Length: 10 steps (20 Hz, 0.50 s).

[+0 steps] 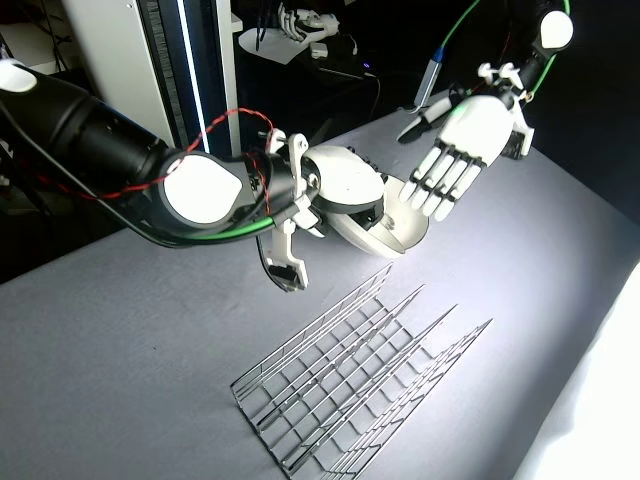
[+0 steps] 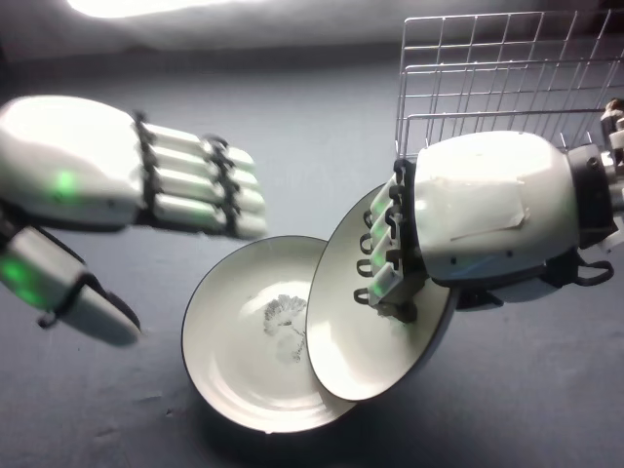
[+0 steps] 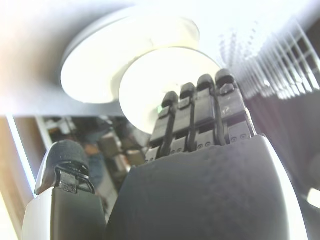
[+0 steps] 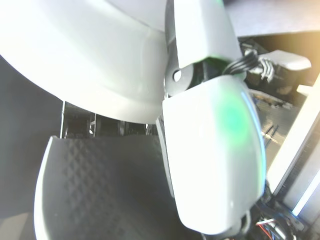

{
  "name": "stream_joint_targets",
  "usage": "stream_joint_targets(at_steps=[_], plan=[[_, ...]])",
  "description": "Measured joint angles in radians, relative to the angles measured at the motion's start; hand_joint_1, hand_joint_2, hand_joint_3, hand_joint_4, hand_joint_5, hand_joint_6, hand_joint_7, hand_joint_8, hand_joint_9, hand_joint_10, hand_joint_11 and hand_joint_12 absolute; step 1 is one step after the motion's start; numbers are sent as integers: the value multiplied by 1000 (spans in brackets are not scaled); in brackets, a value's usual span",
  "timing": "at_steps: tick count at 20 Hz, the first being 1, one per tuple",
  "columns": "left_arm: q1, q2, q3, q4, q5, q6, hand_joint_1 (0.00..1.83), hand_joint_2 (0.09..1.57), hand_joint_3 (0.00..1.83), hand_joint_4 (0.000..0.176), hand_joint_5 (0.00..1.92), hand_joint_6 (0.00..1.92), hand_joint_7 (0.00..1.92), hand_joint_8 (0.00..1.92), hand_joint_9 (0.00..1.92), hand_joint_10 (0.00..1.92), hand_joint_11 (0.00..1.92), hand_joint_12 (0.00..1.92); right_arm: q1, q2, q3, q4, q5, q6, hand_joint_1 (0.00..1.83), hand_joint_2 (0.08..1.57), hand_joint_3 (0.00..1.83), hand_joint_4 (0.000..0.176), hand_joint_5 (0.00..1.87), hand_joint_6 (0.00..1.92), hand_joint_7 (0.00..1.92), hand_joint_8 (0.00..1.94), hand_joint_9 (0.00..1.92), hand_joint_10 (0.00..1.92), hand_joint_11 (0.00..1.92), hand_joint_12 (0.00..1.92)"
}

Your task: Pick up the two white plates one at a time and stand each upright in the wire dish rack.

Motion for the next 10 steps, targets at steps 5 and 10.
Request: stream_joint_targets(at_steps=[5, 10], plan=[[-44, 88, -27, -17, 1, -23, 0, 1108, 7, 0, 0, 0, 0, 0, 0, 0, 0, 0, 38, 50, -69, 75, -25, 7, 1493, 1091, 3, 0, 865, 1069, 1029, 747, 1037, 893, 820, 1526], [-53, 175, -74, -32, -9, -23, 0, 1112, 7, 0, 0, 0, 0, 0, 0, 0, 0, 0, 64, 98, -126, 205, -80, 13, 1492, 1090, 0, 0, 915, 1021, 1041, 722, 1014, 925, 810, 1531]])
